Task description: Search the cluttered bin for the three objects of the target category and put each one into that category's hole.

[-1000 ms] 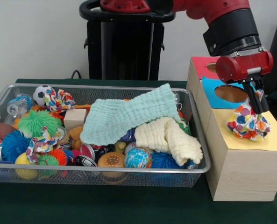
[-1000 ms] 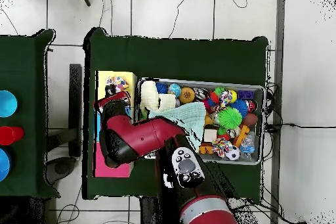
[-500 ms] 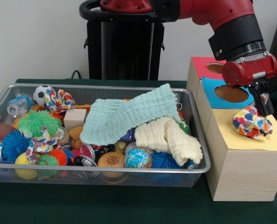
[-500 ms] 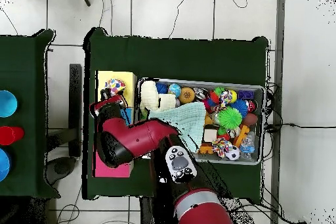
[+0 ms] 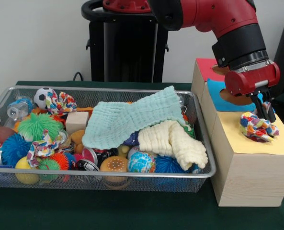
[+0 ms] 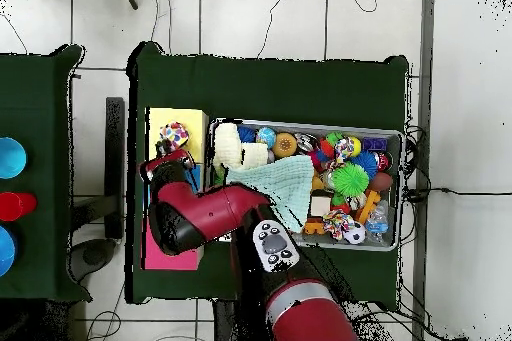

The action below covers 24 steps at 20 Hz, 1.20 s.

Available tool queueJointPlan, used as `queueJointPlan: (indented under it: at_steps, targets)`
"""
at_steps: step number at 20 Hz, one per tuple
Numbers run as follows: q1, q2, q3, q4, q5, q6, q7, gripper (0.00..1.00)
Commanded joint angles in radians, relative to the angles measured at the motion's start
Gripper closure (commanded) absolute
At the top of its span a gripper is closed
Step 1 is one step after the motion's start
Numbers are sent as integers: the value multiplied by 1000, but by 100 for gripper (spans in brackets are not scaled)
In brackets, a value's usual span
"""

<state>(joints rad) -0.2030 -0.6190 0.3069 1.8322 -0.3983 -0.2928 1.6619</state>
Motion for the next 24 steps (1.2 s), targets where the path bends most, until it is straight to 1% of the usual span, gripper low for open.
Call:
queueJointPlan:
  at_steps: [1,5,9,18,24]
  targets:
    - [-36,65,20,15,17,-20,200,100]
    - [-55,95,48,20,14,-43,220,100]
    - [-61,87,64,21,14,-41,219,100]
    - [-61,90,64,20,20,-69,226,100]
    - [-60,90,58,24,30,-64,228,100]
